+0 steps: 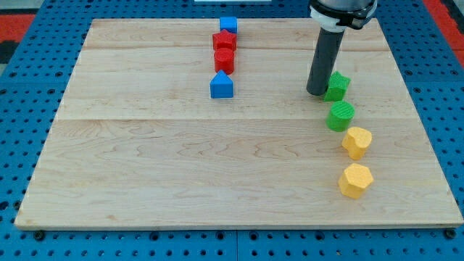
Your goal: Push the blue triangle towards the green star
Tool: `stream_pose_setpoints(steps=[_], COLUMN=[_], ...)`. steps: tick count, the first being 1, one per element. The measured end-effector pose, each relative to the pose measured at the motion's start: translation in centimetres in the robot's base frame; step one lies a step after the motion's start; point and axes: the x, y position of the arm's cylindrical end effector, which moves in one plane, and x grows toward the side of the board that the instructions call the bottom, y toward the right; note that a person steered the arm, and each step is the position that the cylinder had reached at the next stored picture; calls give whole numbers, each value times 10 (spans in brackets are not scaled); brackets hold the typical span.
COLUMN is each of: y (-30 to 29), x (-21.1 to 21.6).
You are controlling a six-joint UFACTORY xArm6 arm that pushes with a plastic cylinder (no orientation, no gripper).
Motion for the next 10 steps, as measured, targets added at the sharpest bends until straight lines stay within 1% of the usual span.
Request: stream_pose_setpoints(steps=[1,2,3,4,5,6,7,8,9,10], y=[-74,-184,-184,-125,-98,-130,-167,-130,-84,-93], x=[55,65,12,-1,-15,20,-34,-49,-49,-49])
